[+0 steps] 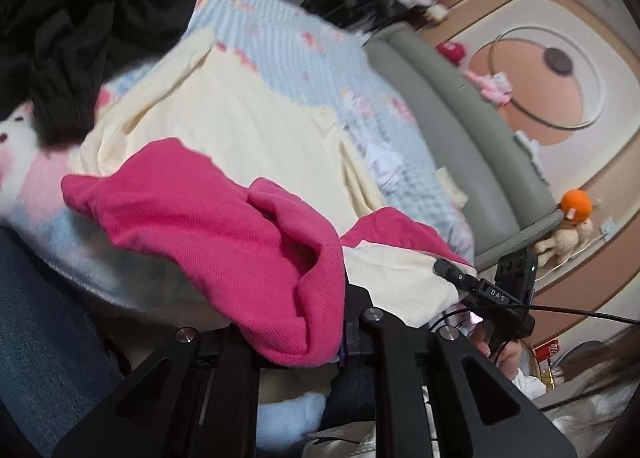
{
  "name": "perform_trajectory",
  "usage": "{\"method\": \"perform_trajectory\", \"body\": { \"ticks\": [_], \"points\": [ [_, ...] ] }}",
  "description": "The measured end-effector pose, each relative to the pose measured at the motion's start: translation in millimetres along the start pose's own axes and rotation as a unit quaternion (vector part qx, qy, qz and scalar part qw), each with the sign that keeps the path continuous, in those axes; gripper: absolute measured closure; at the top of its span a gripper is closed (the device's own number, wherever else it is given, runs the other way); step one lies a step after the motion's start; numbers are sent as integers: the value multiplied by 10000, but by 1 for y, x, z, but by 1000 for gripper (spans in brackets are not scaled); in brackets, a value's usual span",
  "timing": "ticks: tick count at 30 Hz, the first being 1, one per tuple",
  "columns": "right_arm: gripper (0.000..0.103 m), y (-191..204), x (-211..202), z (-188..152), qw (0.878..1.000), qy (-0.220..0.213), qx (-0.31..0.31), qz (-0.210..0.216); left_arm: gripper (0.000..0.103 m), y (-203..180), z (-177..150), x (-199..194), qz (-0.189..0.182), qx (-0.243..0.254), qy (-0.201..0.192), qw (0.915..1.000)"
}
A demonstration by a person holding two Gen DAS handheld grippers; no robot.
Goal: Fold clothes
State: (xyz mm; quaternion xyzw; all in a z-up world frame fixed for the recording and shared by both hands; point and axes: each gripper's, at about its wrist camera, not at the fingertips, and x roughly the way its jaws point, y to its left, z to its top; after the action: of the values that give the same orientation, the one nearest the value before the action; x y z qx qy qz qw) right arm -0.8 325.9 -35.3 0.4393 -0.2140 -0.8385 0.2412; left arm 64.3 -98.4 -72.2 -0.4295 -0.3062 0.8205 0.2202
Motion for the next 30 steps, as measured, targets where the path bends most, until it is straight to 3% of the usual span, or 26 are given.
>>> {"method": "perform_trajectory", "body": {
  "ticks": [6, 9, 12, 13, 14, 15, 17, 19, 21, 27, 30],
  "points": [
    [92, -3, 13, 13, 9998, 200, -23, 37, 88, 0, 35, 17, -163, -32, 145, 9998],
    [92, 1, 24, 45, 9992, 225, 54, 332, 88, 3, 78, 35, -130, -25, 274, 9995],
    [89, 3, 52, 90, 9991, 233, 70, 348, 85, 14, 134, 66, -64, -133, 313, 9994],
    [88, 3, 63, 104, 9993, 219, 76, 288, 81, 18, 152, 78, -49, -155, 309, 9994],
    [81, 3, 75, 117, 9995, 204, 82, 228, 75, 23, 168, 89, 17, -152, 298, 9994],
    [69, 2, 86, 131, 9996, 189, 87, 168, 59, 27, 183, 98, 127, -140, 289, 9994],
    [60, 2, 108, 158, 9998, 160, 99, 49, 53, 33, 203, 103, 507, -62, 141, 9986],
    [53, 4, 108, 166, 9999, 65, -111, -66, 49, 35, 209, 96, 660, 176, -33, 9977],
    [36, 7, 107, 172, 9992, -37, -342, -179, 47, 41, 211, 88, 782, 335, -168, 9962],
    [36, 1, 116, 170, 9925, -42, -755, -955, 46, 59, 204, 101, 1367, 477, -81, 9894],
    [37, -6, 121, 169, 9925, -9, -658, -1031, 46, 62, 199, 113, 1491, 467, -12, 9877]
  ]
}}
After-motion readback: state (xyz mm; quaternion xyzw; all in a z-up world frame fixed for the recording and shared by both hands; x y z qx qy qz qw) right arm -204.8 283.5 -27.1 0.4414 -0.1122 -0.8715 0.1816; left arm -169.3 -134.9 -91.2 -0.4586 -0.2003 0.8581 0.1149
